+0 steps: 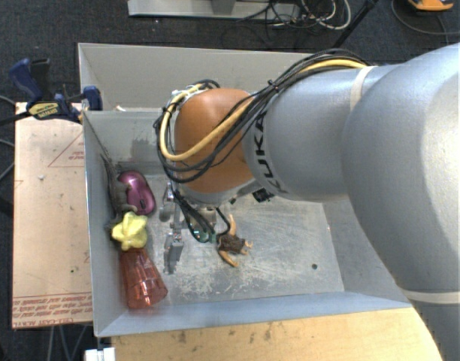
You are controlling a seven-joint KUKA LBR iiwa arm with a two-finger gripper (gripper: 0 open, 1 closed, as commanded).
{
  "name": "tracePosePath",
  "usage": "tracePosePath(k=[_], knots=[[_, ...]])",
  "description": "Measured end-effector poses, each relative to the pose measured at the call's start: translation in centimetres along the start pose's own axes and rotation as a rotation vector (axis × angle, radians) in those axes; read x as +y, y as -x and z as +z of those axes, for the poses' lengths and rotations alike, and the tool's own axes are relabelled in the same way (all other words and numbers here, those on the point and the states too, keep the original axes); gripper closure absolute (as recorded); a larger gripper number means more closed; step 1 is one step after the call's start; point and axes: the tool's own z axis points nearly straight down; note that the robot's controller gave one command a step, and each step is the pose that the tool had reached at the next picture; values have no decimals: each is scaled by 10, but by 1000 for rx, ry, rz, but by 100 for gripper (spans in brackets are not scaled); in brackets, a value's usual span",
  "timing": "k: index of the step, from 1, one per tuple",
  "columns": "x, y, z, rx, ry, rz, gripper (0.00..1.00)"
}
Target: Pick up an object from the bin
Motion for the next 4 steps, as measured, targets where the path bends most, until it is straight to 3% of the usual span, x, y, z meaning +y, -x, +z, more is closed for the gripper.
tracePosePath(k=[1, 2, 3, 4], knots=[[-1, 2, -5, -8, 2, 3, 0], [6, 9, 12, -15, 2, -56, 0], [3, 31, 64, -11, 2, -819, 100], [3, 31, 64, -11, 2, -819, 100]])
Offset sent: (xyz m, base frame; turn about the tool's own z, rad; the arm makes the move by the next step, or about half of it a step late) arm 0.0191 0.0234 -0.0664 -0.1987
